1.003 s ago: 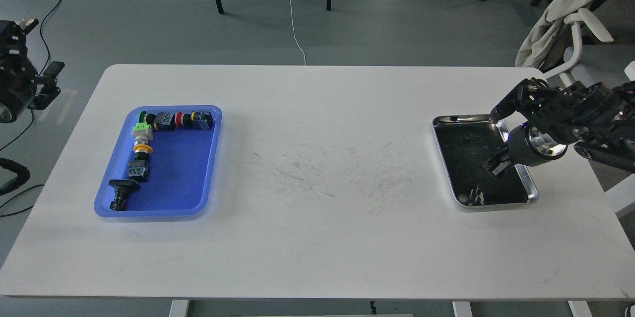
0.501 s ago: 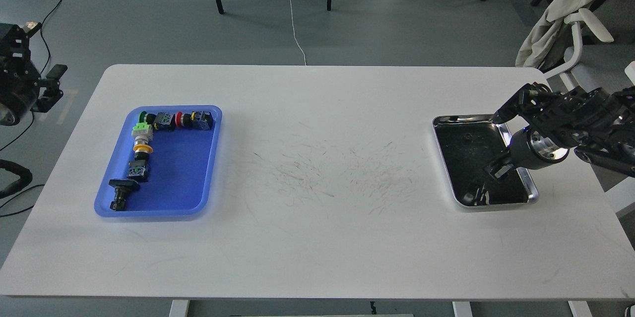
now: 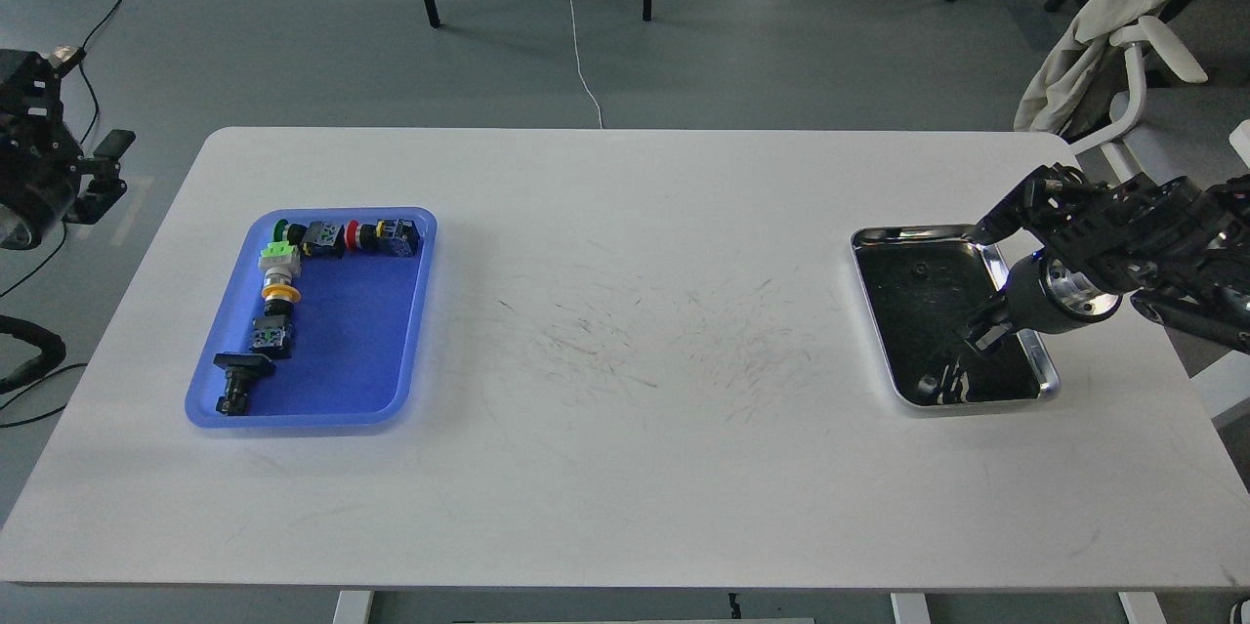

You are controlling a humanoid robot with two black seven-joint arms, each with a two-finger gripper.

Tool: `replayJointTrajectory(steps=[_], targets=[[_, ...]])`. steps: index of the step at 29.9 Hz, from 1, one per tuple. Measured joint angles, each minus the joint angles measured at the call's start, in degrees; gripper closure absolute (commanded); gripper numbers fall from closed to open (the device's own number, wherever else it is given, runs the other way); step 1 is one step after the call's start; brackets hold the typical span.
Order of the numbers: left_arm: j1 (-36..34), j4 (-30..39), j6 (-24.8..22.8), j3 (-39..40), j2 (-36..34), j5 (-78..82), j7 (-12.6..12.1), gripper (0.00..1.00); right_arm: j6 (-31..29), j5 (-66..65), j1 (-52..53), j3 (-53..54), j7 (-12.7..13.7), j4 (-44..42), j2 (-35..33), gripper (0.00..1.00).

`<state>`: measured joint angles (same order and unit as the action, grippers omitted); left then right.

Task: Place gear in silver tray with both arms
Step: 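Lower the right gripper into the silver tray and open it, then lift the right gripper up from the silver tray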

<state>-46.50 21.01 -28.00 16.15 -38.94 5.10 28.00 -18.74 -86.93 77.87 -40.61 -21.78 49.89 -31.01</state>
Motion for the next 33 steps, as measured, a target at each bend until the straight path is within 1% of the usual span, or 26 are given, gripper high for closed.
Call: replayJointTrajectory(steps=[1,5,8,10,12,16,18,21,27,29,33], targets=[[0.00,0.00,0.00,0.00,0.00,0.00,0.00,0.02,0.15,0.00,-0.07,0.00,0.03,-0.38,0.17,0.79],[0.09,0.00,0.00,-0.01,-0.02,-0.01,0.00,0.02,0.90,0.00,-0.49,0.05,0.07,-1.34,0.70,0.75],[0.26,0.00,0.00,-0.01,-0.08,-0.01,0.00,0.02,1.14,0.08,-0.73,0.08,0.07,-1.51,0.84,0.68],[0.39,0.00,0.00,-0.01,-0.08,-0.01,0.00,0.02,1.34,0.09,-0.77,0.15,0.07,-1.55,0.88,0.66],[0.42,0.00,0.00,0.00,-0.08,-0.01,0.00,0.02,1.59,0.10,-0.78,0.24,0.07,-1.56,1.05,0.62],[0.44,0.00,0.00,0.01,-0.08,-0.01,0.00,0.02,1.83,0.16,-0.79,0.31,0.07,-1.55,1.11,0.60],[0.44,0.00,0.00,0.01,-0.08,-0.01,0.00,0.02,1.87,0.23,-0.79,0.34,0.07,-1.56,1.15,0.54],[0.44,0.00,0.00,0.01,-0.08,-0.01,0.00,0.02,1.91,0.37,-0.79,0.85,0.07,-1.56,1.16,0.42],[0.75,0.00,0.00,0.02,-0.14,-0.01,0.00,0.02,2.01,0.98,-0.74,6.10,0.21,-1.56,0.97,0.33],[0.91,0.00,0.00,0.01,-0.29,-0.01,0.00,0.02,2.09,1.04,-0.73,9.02,0.36,-1.57,0.61,0.29],[0.96,0.00,0.00,-0.04,-0.59,-0.01,0.00,0.02,2.15,1.85,-0.71,16.79,0.60,-2.02,-0.05,0.26]])
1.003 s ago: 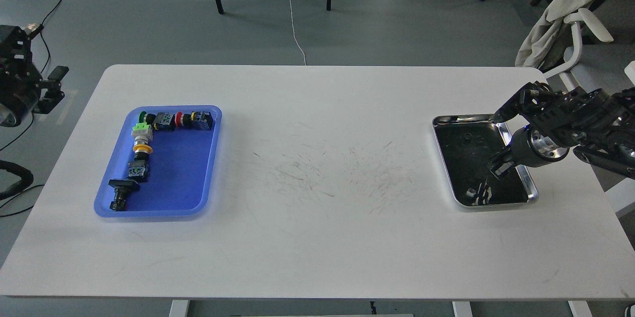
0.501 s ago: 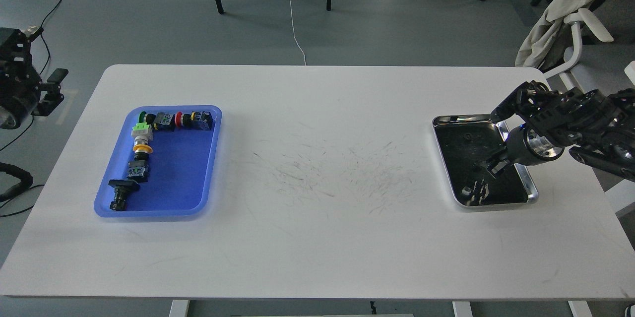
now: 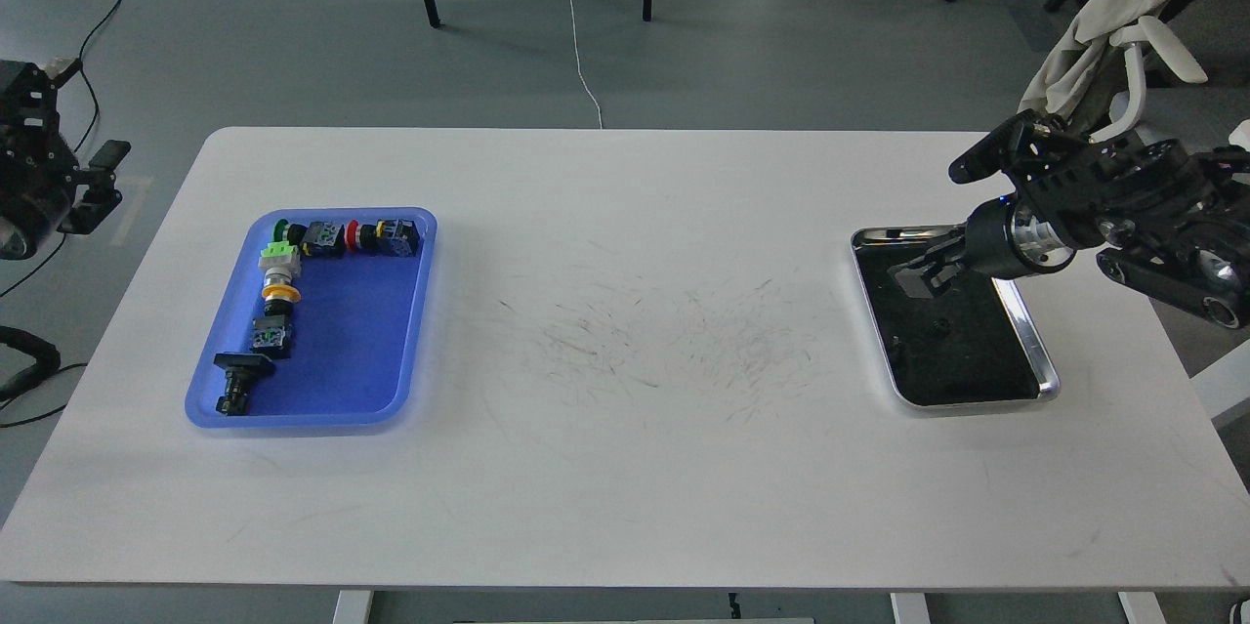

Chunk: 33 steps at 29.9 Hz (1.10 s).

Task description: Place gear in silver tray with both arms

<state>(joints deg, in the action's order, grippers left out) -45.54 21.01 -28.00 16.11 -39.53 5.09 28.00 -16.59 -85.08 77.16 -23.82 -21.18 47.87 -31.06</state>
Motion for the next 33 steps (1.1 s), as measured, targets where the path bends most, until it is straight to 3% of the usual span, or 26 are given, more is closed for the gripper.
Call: replayJointTrajectory(steps=[6,11,15,18,24,27,33], targets=[[0.09,0.00,0.00,0.05,-0.34,0.00,0.00,0.02,1.04,4.77,-0.48,12.57,0.75,-0.69,-2.28,0.26],[0.10,0.00,0.00,0.06,-0.56,0.00,0.00,0.02,8.36,12.79,-4.71,22.80,0.97,-0.96,-3.47,0.25],[0.10,0.43,0.00,0.18,-0.95,-0.26,0.00,0.02,13.51,24.83,-8.05,29.04,3.50,-1.80,-3.41,0.22],[0.10,0.84,0.00,0.94,-2.17,-1.39,0.00,0.02,15.95,35.53,-9.52,30.70,5.54,-3.64,-2.86,0.15],[0.07,0.90,0.02,3.70,-1.59,-3.08,0.00,0.02,18.19,53.27,-11.73,30.82,6.21,-5.93,-1.89,0.11],[0.43,0.94,0.00,5.67,-0.63,-4.41,0.00,0.02,20.98,56.93,-13.38,31.19,6.21,-6.12,-0.09,0.06],[1.14,0.93,0.01,7.70,2.77,-7.73,0.00,0.02,30.36,58.67,-17.42,34.82,5.88,-6.11,6.11,0.05]])
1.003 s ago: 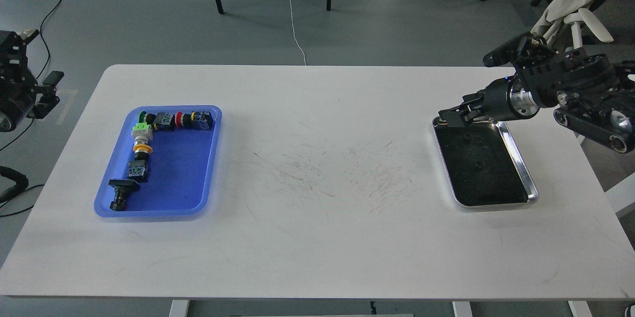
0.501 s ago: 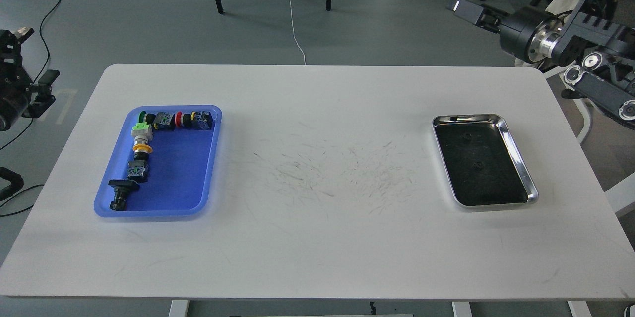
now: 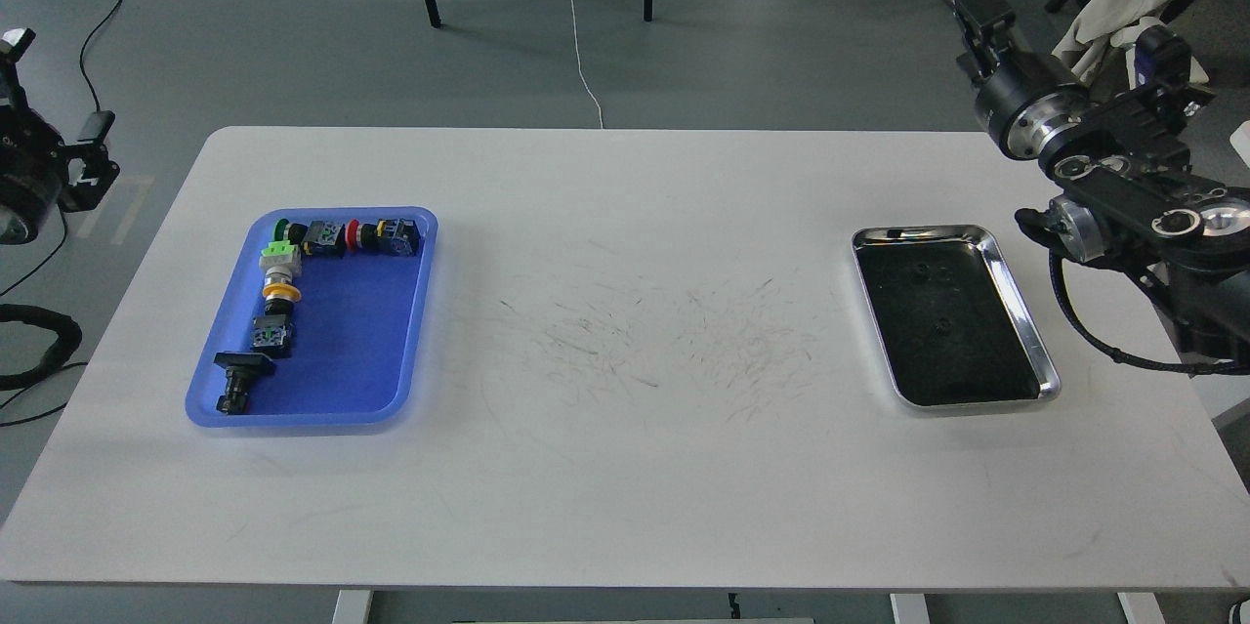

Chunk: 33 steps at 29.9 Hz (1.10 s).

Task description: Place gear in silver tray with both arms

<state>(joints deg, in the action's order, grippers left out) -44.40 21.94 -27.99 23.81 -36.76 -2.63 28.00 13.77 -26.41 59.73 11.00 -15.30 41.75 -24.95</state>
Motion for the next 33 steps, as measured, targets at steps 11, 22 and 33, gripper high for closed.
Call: replayJointTrajectory(steps=[11,22,33], targets=[[-0.77,0.00,-0.01,2.65,2.72,-1.28,-4.08,0.01,0.28,12.86,-1.11,9.99,9.18,-1.77,7.28,0.04],[-0.94,0.33,-0.01,7.54,3.38,-2.96,-12.68,0.01,0.11,20.44,-0.81,17.64,14.29,-1.14,9.13,0.03],[-2.50,2.15,0.00,7.50,4.13,-3.24,-14.41,0.02,-6.71,26.04,-0.65,17.47,15.49,1.77,9.63,0.02]])
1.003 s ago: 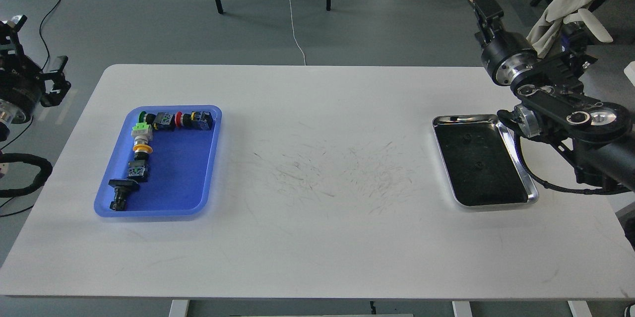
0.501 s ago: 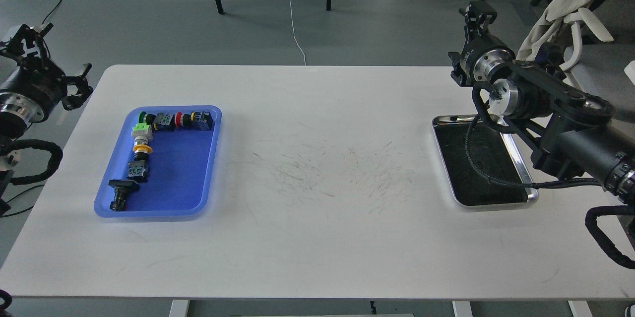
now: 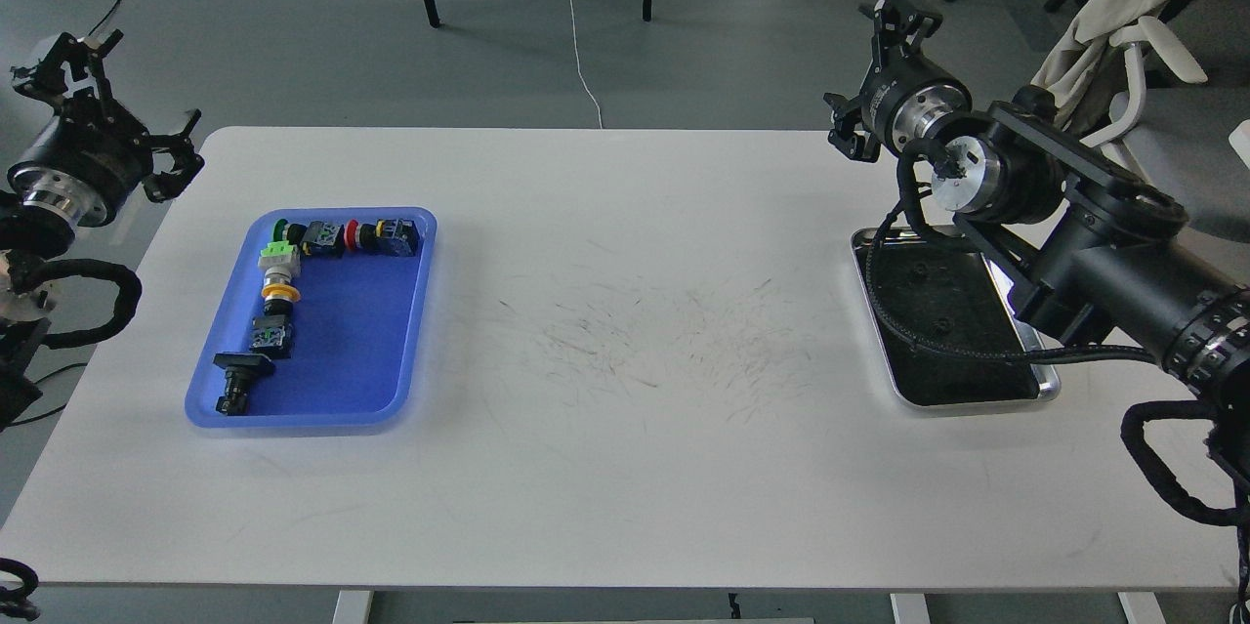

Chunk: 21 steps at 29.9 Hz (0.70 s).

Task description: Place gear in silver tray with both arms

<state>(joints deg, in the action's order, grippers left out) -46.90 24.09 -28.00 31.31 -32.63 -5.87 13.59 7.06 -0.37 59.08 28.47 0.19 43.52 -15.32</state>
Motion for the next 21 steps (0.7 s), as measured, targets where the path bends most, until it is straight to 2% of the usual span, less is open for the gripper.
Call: replayJointTrajectory(steps=[3,8,13,16,21], targets=[[-0.74,0.64,0.00,-0.26,-0.64,0.00,-1.12,0.01,-6.55,0.18,0.08,-2.77,-0.11,-0.09,-1.12,0.02],[-2.02,0.79,0.00,-0.25,-0.30,-0.06,-4.78,0.01,-14.36,0.18,-0.25,-5.07,-1.02,-0.39,-3.81,0.02],[-2.83,0.87,0.00,-0.73,1.56,-0.10,-7.05,0.01,-21.76,0.18,-0.72,-5.23,-3.47,-1.54,-5.23,0.02],[-3.44,0.62,0.00,-2.98,2.46,-0.08,-8.04,0.01,-23.26,0.18,-0.98,-4.94,-4.32,-2.84,-5.67,0.02],[-5.98,0.38,-0.01,-5.67,5.51,-0.06,-8.38,0.01,-23.44,0.18,-1.09,-3.88,-5.21,-4.09,-5.70,0.02]])
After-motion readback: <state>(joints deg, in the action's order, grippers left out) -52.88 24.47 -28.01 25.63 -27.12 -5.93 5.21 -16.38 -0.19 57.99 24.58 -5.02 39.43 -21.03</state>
